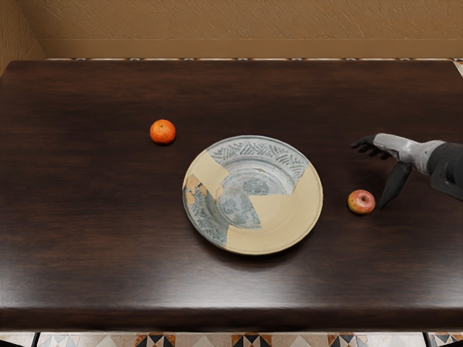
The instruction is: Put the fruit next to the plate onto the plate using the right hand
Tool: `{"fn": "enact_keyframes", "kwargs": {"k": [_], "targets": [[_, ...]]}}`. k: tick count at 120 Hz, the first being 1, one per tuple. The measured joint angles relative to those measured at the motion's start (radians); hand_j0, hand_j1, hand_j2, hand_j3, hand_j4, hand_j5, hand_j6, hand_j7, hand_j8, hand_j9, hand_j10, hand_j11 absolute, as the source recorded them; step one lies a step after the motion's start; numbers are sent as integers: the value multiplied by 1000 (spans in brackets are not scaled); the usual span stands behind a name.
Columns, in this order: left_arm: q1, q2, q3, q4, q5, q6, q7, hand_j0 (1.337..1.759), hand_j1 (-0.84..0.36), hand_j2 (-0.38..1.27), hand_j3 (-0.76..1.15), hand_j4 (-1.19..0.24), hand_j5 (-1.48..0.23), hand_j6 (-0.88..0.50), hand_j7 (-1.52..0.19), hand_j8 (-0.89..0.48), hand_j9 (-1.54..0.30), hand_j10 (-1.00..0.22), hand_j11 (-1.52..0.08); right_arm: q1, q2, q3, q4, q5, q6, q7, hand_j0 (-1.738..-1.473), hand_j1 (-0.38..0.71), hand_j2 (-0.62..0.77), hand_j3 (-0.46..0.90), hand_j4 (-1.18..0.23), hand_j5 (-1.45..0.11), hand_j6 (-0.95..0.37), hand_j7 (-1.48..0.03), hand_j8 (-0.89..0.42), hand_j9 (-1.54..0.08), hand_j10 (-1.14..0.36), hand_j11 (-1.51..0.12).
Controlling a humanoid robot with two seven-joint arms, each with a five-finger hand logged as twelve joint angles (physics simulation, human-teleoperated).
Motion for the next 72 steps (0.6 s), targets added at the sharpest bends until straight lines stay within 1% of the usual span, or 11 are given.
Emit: {"fn": "enact_keyframes", "kwargs": {"k": [9, 27, 44, 72], "targets": [[1, 0, 0, 0, 0, 0, 0, 1658, 71, 46, 0, -232, -301, -232, -301, -232, -301, -232, -301, -23, -12, 0, 17, -6, -6, 0, -1658, -100, -39, 0, -216, -274, -219, -273, -217, -274, -215, -273], [0, 0, 0, 0, 0, 0, 0, 1658, 71, 46, 0, -232, -301, -232, -301, -232, -301, -232, -301, -55, -5, -2, 28, -22, -31, 2, -1658, -67, -44, 0, -244, -310, -246, -309, -244, -309, -243, -309], [0, 0, 0, 0, 0, 0, 0, 1658, 71, 46, 0, -232, -301, -232, -301, -232, -301, -232, -301, -85, 23, -4, 25, -89, -98, 5, -1658, -53, -46, 0, -256, -325, -258, -324, -256, -325, -255, -325], [0, 0, 0, 0, 0, 0, 0, 1658, 71, 46, 0, -232, -301, -232, -301, -232, -301, -232, -301, -117, 44, -6, 22, -149, -140, 7, -1658, -43, -47, 0, -263, -336, -266, -335, -264, -335, -262, -335]]}}
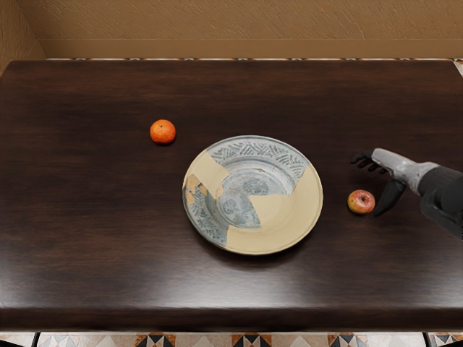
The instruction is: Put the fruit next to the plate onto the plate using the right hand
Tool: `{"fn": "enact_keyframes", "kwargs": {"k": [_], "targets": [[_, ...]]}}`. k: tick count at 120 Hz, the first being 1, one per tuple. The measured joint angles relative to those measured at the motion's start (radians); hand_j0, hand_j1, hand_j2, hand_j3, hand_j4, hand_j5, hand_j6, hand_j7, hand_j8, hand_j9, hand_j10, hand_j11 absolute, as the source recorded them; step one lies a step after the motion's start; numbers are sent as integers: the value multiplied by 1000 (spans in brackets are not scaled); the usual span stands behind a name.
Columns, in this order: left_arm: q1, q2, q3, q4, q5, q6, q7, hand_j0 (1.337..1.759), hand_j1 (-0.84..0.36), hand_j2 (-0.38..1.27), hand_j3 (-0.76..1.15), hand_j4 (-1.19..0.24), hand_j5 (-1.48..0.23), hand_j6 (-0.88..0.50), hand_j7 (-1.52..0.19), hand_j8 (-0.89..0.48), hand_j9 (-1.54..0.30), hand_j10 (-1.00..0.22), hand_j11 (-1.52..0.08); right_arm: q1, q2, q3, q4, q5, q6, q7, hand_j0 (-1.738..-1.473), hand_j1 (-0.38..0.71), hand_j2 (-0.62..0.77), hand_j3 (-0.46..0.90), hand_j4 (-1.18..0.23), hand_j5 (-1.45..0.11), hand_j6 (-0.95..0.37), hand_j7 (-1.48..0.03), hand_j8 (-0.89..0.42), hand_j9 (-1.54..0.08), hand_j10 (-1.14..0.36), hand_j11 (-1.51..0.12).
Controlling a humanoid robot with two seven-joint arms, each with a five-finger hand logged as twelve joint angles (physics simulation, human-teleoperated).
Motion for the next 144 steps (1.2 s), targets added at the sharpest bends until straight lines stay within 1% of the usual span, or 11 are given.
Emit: {"fn": "enact_keyframes", "kwargs": {"k": [17, 59, 62, 63, 72, 113, 125, 144], "targets": [[0, 0, 0, 0, 0, 0, 0, 1658, 71, 46, 0, -232, -301, -232, -301, -232, -301, -232, -301, -18, 4, 0, 0, -8, -13, 12, -1658, -25, -50, 0, -278, -356, -281, -355, -279, -355, -278, -355], [0, 0, 0, 0, 0, 0, 0, 1658, 71, 46, 0, -232, -301, -232, -301, -232, -301, -231, -301, -58, 17, -1, 1, -21, -63, 62, -1658, 42, -61, 0, -333, -427, -335, -426, -334, -427, -332, -427], [0, 0, 0, 0, 0, 0, 0, 1658, 71, 46, 0, -232, -301, -232, -301, -232, -301, -232, -301, -60, 17, -1, 1, -21, -64, 64, -1658, 51, -61, 0, -340, -437, -342, -436, -341, -436, -340, -436], [0, 0, 0, 0, 0, 0, 0, 1658, 71, 46, 0, -232, -301, -232, -301, -232, -301, -232, -301, -60, 17, -1, 1, -22, -64, 64, -1658, 39, -27, 0, -340, -443, -344, -439, -341, -442, -340, -441], [0, 0, 0, 0, 0, 0, 0, 1658, 71, 46, 0, -232, -301, -232, -301, -232, -301, -232, -301, -63, 18, -1, 1, -22, -65, 68, -1658, 59, -26, 0, -358, -466, -362, -462, -359, -465, -358, -464], [0, 0, 0, 0, 0, 0, 0, 1658, 71, 46, 0, -232, -301, -232, -301, -232, -301, -232, -301, -77, 18, 5, 1, -20, -67, 85, -1658, 172, -76, 0, -444, -575, -446, -573, -445, -575, -444, -574], [1, 0, 0, 0, 0, 0, 0, 1658, 71, 46, 0, -232, -301, -232, -301, -232, -301, -232, -301, -78, 19, 8, 1, -17, -67, 95, -1658, 199, -60, 0, -471, -611, -473, -609, -472, -610, -472, -609], [0, 0, 0, 0, 0, 0, 0, 1658, 71, 46, 0, -232, -301, -232, -301, -232, -301, -232, -301, -77, 20, 11, 1, -10, -67, 104, -1658, 219, -25, 0, -497, -649, -500, -645, -450, -645, -499, -644]]}}
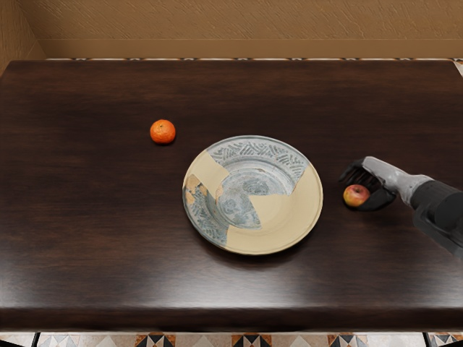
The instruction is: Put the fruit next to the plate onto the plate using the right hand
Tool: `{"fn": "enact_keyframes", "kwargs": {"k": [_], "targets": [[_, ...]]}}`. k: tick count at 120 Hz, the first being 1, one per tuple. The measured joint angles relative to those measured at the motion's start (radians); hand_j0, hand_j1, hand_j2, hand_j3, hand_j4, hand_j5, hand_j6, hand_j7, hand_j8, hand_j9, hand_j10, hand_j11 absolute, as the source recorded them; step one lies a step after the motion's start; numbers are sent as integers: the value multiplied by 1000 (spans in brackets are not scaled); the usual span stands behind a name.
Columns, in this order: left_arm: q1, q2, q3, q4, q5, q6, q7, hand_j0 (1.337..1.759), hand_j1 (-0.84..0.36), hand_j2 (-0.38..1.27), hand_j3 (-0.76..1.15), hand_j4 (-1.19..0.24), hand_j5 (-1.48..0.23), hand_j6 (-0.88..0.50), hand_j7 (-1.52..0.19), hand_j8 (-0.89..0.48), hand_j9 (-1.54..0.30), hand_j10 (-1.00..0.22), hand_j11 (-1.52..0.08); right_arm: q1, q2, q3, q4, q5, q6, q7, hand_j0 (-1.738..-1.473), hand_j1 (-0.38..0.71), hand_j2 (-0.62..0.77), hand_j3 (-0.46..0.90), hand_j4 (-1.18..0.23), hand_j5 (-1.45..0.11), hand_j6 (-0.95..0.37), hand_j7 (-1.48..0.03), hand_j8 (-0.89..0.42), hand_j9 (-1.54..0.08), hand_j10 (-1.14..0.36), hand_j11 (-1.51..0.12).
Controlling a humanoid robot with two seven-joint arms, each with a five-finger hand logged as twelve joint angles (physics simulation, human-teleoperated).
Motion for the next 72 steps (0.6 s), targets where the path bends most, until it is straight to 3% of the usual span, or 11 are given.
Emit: {"fn": "enact_keyframes", "kwargs": {"k": [72], "targets": [[0, 0, 0, 0, 0, 0, 0, 1658, 71, 46, 0, -232, -301, -232, -301, -232, -301, -232, -301, 9, -10, 35, 0, 43, 9, 8, -1658, 258, 115, 0, -557, -752, -488, -737, -419, -742, -563, -742]]}}
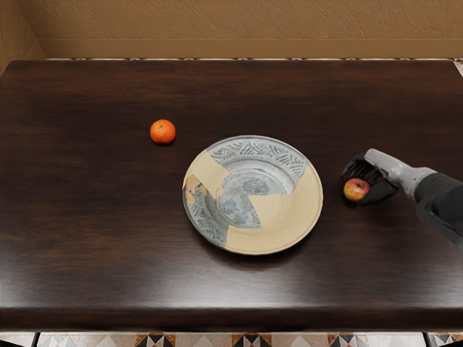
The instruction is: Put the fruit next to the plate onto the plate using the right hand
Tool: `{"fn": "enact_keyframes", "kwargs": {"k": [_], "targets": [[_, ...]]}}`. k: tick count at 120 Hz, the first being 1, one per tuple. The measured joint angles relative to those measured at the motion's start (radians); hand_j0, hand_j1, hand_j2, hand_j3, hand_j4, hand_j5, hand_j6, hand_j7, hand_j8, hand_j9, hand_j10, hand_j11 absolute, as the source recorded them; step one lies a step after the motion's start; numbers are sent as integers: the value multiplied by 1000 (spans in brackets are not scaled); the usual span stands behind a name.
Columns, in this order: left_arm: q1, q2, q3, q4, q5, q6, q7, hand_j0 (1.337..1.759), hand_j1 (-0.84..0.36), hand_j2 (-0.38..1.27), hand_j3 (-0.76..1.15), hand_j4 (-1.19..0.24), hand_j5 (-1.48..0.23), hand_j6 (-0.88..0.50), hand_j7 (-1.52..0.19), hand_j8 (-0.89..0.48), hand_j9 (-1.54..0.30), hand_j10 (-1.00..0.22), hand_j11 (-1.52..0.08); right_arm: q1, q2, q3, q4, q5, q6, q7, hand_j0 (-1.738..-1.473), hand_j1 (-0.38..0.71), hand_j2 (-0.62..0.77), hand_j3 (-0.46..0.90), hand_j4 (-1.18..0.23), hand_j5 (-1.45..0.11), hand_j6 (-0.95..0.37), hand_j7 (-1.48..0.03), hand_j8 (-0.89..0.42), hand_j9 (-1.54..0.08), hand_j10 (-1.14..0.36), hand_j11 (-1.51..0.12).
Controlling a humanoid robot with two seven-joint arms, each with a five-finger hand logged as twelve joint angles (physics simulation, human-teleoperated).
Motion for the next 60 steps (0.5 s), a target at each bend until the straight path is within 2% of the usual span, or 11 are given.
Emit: {"fn": "enact_keyframes", "kwargs": {"k": [60], "targets": [[1, 0, 0, 0, 0, 0, 0, 1658, 71, 46, 0, -232, -301, -232, -301, -232, -301, -232, -301, 71, -3, 28, 5, 92, 30, 14, -1658, 243, 58, 0, -532, -707, -501, -698, -438, -701, -535, -701]]}}
